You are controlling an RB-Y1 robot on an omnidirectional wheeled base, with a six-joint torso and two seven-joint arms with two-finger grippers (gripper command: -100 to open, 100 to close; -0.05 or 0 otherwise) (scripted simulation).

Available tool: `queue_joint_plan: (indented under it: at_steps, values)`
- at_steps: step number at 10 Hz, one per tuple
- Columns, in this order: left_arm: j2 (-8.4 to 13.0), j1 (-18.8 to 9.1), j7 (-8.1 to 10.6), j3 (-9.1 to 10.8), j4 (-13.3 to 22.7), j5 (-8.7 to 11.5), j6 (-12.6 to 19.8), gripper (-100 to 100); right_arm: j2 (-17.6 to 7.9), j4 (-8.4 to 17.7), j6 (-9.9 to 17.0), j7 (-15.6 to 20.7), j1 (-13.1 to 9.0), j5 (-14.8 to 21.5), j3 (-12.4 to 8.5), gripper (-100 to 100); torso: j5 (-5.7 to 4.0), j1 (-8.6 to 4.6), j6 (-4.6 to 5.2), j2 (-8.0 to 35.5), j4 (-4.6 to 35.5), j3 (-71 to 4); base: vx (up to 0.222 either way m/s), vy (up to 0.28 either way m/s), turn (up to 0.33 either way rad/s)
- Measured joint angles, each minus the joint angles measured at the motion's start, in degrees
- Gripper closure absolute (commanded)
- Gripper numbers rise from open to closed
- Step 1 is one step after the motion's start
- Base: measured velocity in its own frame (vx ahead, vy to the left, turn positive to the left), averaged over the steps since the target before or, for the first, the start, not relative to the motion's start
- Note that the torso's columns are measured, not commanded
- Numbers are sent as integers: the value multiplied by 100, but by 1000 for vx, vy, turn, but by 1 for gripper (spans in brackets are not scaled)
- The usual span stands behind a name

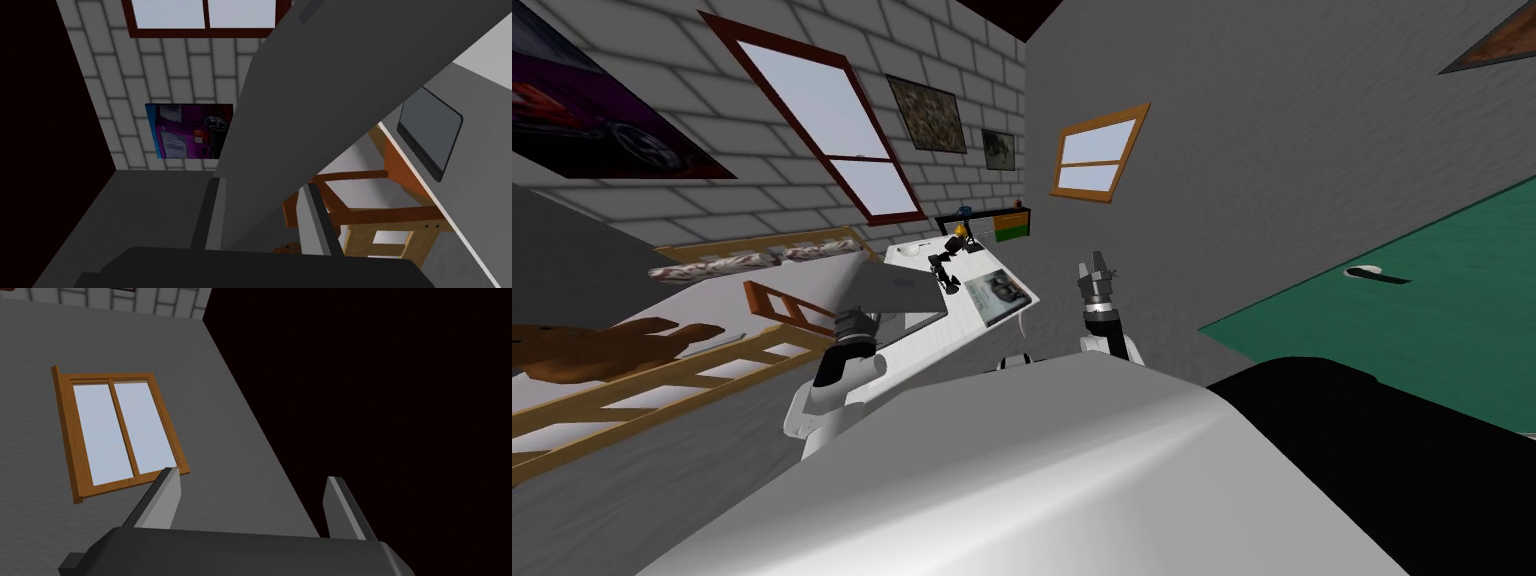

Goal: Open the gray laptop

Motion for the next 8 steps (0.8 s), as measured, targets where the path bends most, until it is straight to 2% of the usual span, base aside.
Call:
queue_joint_plan:
  at_steps: [2,4,5,8]
  values:
    - [-103,-61,83,-5,141,74,-106,100,1,0,0,0,0,0,1,0,-15,-34,5,-2,3,-3,-15,58,-1]
    - [-263,-115,155,-30,336,165,-280,100,1,0,0,0,0,0,1,0,-4,0,3,16,6,9,-37,93,-24]
    - [-307,-126,189,-43,423,196,-376,-100,1,0,0,0,0,0,1,0,-4,0,-1,14,7,9,-8,23,-24]
    - [-167,-110,252,37,145,265,-35,-100,2,-1,0,0,0,0,2,0,-6,-17,2,0,-1,-1,-7,-29,-10]
